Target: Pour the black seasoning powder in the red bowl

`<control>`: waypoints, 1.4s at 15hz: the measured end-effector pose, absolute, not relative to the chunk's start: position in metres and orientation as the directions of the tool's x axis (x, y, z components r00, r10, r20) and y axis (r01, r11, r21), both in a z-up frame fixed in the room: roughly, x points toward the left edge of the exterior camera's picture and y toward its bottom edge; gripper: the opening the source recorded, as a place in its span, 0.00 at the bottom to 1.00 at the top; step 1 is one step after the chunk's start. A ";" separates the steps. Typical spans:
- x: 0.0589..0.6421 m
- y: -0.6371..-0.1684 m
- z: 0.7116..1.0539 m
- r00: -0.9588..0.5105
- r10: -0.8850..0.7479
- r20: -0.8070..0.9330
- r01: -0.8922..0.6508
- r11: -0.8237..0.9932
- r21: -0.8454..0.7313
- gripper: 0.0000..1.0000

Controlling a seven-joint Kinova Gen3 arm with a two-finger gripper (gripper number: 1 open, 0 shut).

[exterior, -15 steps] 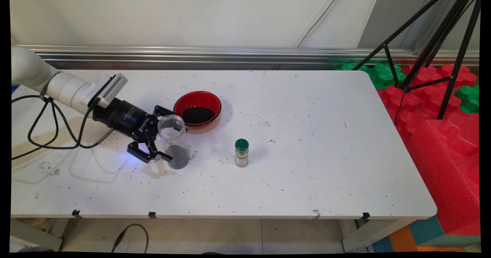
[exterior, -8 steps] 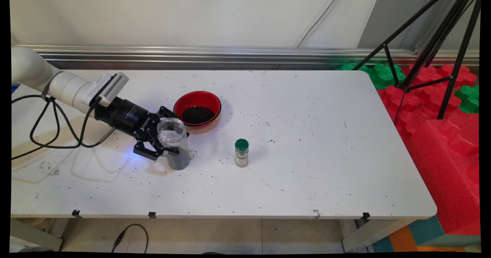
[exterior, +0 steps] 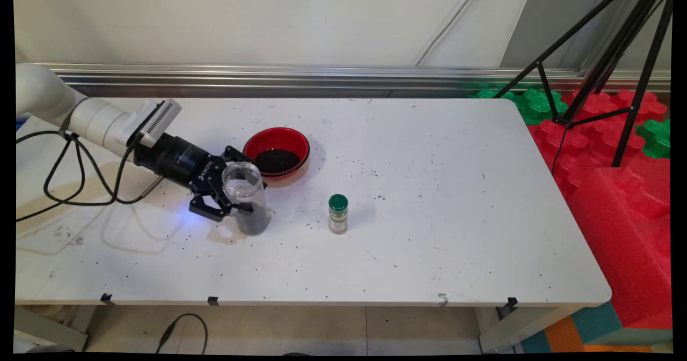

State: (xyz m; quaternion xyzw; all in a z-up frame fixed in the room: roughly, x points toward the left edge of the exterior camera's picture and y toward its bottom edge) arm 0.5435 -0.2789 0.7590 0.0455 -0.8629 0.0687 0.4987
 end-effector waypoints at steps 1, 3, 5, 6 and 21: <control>0.543 -0.280 0.760 -0.497 -0.009 0.868 -0.148 0.986 -0.075 0.00; 0.541 -0.282 0.765 -0.490 -0.004 0.872 -0.152 0.985 -0.081 0.00; 0.538 -0.284 0.772 -0.481 0.001 0.877 -0.156 0.984 -0.086 0.00; 0.536 -0.285 0.775 -0.476 0.002 0.880 -0.158 0.984 -0.087 0.00; 0.520 -0.322 0.834 -0.382 -0.016 0.924 -0.281 0.955 -0.100 0.00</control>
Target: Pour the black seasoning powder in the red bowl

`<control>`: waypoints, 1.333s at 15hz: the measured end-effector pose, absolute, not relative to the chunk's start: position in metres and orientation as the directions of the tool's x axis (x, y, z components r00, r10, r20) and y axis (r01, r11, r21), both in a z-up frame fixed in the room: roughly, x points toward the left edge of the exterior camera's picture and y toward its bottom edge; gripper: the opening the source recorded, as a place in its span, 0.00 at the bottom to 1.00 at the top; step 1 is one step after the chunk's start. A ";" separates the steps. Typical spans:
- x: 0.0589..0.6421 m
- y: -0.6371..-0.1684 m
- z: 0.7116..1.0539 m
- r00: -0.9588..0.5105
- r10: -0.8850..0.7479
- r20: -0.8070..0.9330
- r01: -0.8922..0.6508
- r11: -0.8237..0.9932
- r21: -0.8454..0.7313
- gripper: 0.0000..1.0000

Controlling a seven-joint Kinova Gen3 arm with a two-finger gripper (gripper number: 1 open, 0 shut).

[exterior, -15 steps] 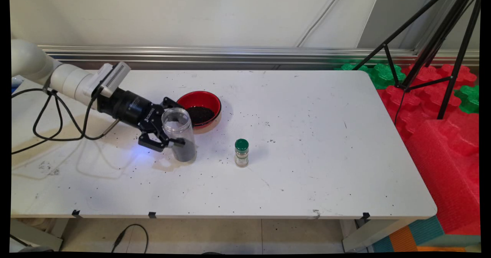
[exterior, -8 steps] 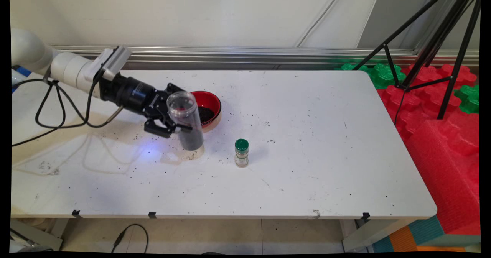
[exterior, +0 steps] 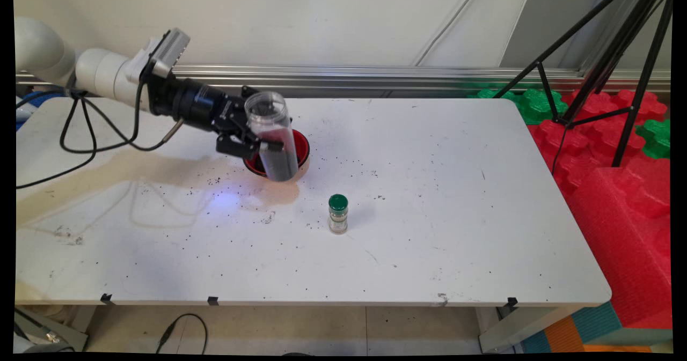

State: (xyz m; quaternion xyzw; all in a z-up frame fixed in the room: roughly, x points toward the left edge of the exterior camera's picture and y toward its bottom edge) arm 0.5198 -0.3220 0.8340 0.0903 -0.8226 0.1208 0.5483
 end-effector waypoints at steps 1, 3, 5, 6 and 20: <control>0.519 -0.326 0.838 -0.377 -0.015 0.926 -0.293 0.950 -0.104 0.00; 0.519 -0.333 0.843 -0.371 -0.011 0.928 -0.312 0.943 -0.114 0.00; 0.519 -0.340 0.847 -0.367 -0.005 0.930 -0.329 0.936 -0.125 0.00; 0.520 -0.342 0.849 -0.366 -0.002 0.931 -0.337 0.933 -0.130 0.00; 0.551 -0.402 0.876 -0.439 0.088 0.894 -0.481 0.817 -0.317 0.00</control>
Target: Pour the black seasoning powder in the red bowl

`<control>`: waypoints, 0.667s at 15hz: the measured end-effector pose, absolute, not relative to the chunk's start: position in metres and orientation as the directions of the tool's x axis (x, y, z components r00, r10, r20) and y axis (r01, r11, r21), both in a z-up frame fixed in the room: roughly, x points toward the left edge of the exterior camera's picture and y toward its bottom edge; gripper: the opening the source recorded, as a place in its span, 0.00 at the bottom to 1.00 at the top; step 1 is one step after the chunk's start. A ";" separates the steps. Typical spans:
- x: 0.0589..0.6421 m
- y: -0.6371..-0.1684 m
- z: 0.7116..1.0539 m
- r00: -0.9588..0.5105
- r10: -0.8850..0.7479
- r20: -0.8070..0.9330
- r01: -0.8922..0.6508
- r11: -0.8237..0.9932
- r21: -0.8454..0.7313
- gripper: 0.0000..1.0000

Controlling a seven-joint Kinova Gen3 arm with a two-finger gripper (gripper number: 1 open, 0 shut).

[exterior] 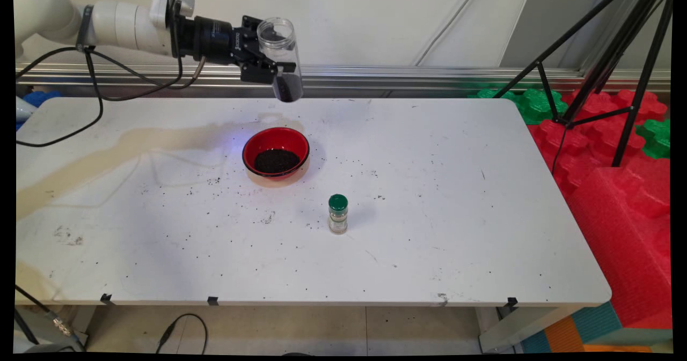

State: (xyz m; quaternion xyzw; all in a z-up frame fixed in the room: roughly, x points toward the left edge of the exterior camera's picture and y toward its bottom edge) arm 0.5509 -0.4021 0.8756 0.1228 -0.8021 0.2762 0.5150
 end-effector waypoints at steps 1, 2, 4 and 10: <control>0.555 -0.406 0.876 -0.456 0.094 0.885 -0.488 0.805 -0.337 0.00; 0.558 -0.409 0.876 -0.470 0.099 0.877 -0.492 0.795 -0.354 0.00; 0.565 -0.416 0.873 -0.508 0.109 0.854 -0.494 0.775 -0.393 0.00; 0.581 -0.430 0.860 -0.612 0.143 0.778 -0.463 0.732 -0.499 0.00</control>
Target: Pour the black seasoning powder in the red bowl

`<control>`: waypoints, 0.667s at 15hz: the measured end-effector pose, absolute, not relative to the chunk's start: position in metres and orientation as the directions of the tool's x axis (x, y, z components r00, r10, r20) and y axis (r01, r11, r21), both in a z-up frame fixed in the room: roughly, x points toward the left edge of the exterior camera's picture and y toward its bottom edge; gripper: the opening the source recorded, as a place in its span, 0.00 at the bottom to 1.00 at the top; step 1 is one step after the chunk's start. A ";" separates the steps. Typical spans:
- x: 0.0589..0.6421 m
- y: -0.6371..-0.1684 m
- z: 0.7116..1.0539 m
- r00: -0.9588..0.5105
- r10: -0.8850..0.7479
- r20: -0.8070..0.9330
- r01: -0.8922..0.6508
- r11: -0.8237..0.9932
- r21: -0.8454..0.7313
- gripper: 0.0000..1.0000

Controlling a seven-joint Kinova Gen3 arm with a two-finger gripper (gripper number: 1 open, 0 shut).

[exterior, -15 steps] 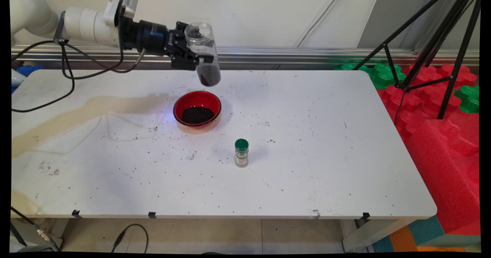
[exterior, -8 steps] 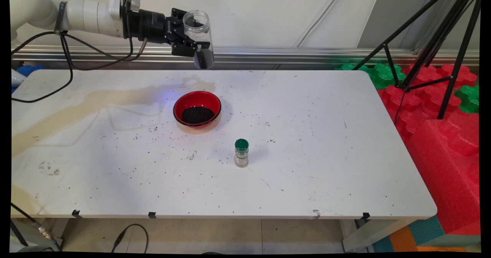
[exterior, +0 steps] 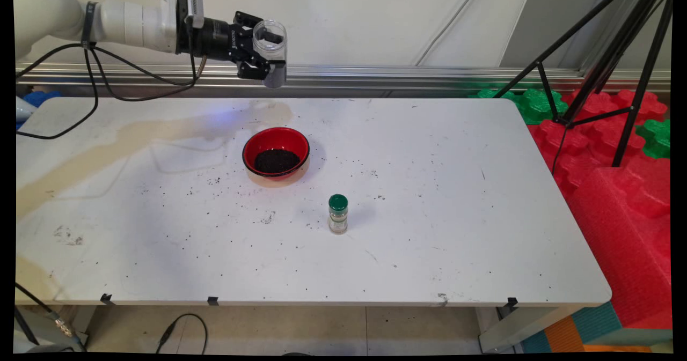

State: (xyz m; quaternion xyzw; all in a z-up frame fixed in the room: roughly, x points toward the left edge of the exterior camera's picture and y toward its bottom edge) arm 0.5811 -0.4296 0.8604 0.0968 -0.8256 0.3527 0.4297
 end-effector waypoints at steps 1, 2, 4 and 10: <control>0.583 -0.431 0.857 -0.629 0.152 0.763 -0.452 0.727 -0.517 0.00; 0.585 -0.433 0.854 -0.645 0.162 0.747 -0.440 0.721 -0.535 0.00; 0.588 -0.435 0.848 -0.673 0.183 0.716 -0.413 0.711 -0.570 0.00; 0.592 -0.437 0.834 -0.731 0.237 0.639 -0.336 0.691 -0.640 0.00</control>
